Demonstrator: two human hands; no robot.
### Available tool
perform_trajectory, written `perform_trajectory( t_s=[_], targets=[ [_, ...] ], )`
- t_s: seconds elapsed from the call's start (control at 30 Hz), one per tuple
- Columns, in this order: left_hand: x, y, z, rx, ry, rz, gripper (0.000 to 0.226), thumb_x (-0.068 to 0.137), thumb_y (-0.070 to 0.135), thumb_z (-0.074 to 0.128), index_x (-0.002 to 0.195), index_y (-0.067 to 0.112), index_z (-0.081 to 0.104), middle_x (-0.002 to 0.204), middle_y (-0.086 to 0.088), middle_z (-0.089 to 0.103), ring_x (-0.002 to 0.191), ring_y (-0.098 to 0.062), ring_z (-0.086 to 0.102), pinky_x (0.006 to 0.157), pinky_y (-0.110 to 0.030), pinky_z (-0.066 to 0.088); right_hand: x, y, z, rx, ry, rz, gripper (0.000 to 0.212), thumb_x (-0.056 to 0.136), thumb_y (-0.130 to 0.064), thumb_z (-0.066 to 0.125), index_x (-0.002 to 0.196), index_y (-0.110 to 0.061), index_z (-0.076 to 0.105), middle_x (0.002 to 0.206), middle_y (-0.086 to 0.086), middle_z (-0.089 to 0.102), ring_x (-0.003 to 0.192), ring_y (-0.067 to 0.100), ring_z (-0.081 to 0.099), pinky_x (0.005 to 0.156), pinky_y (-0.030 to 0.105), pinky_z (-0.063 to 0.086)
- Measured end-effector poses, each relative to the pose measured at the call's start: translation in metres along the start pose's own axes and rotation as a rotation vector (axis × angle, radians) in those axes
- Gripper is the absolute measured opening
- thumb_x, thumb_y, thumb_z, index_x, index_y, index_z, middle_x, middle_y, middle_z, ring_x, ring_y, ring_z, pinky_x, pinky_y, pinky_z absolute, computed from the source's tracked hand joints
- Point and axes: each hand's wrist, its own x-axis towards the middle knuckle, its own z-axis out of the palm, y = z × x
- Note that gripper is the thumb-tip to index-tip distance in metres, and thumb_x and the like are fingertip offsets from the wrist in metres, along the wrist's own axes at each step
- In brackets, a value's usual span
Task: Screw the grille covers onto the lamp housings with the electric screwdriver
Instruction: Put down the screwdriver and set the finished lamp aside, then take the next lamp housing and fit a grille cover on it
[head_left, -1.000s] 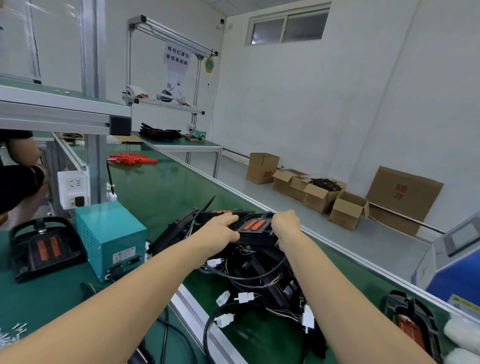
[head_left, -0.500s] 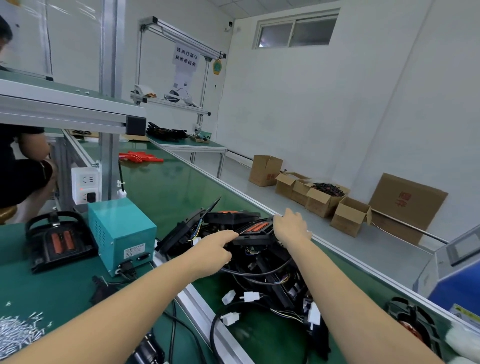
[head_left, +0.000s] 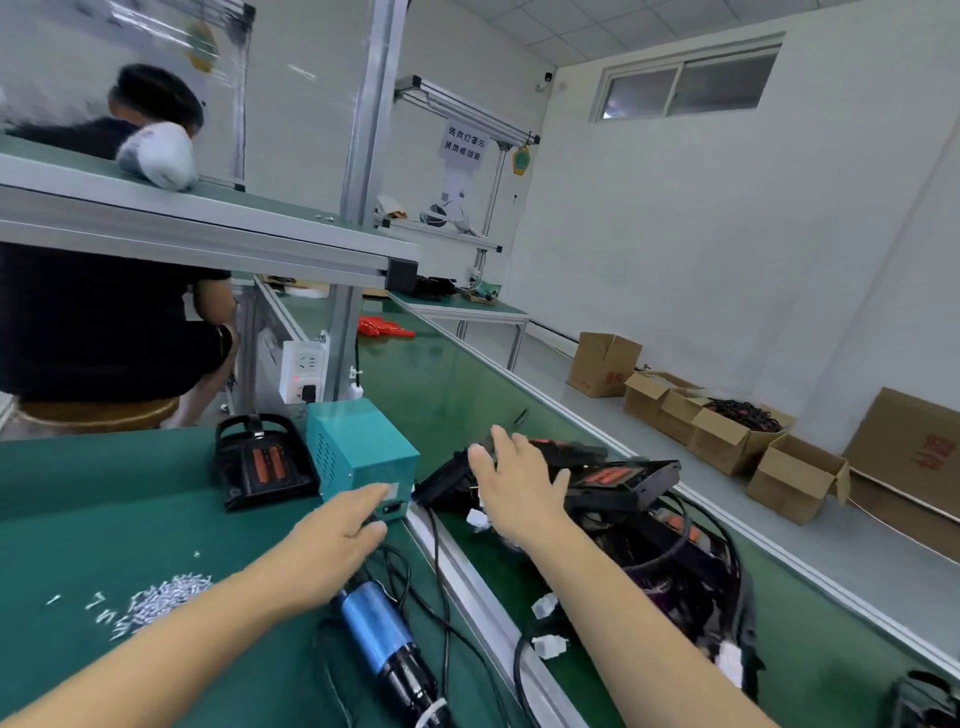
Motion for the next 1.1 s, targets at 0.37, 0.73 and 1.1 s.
perform_trajectory(
  t_s=[0.37,0.73,1.1],
  targets=[
    [-0.123,-0.103,-0.068,-0.016,0.233,-0.336,0.05,0.104,0.021,0.031,0.151,0.019,0.015,0.158,0.006,0.012,0.145,-0.006,0.008,0.113,-0.017,0.005,-0.043,-0.136,0.113,0.035,-0.246,-0.295,0.055,0.105,-0.043,0.022,0.157,-0.03,0.008,0.164,-0.002,0.004,0.15,0.014,0.004,0.117,0.054,-0.006],
    [-0.216,-0.163,-0.105,0.16,0.404,-0.557,0.039,0.1,0.017,0.036,0.138,0.012,0.037,0.139,-0.005,0.043,0.128,-0.019,0.037,0.101,-0.023,0.026,-0.102,-0.232,0.193,-0.005,-0.364,-0.52,0.053,0.106,-0.038,0.021,0.156,-0.025,0.011,0.164,0.004,0.003,0.151,0.018,0.001,0.119,0.049,0.003],
    [-0.252,-0.237,-0.149,0.665,0.616,-0.723,0.054,0.098,0.018,0.034,0.15,0.022,0.018,0.157,0.01,0.011,0.144,-0.013,0.007,0.115,-0.029,0.01,-0.147,-0.266,0.26,-0.137,-0.343,-0.657,0.056,0.106,-0.044,0.017,0.156,-0.028,-0.001,0.164,-0.001,-0.007,0.151,0.016,-0.004,0.12,0.035,-0.001]
  ],
)
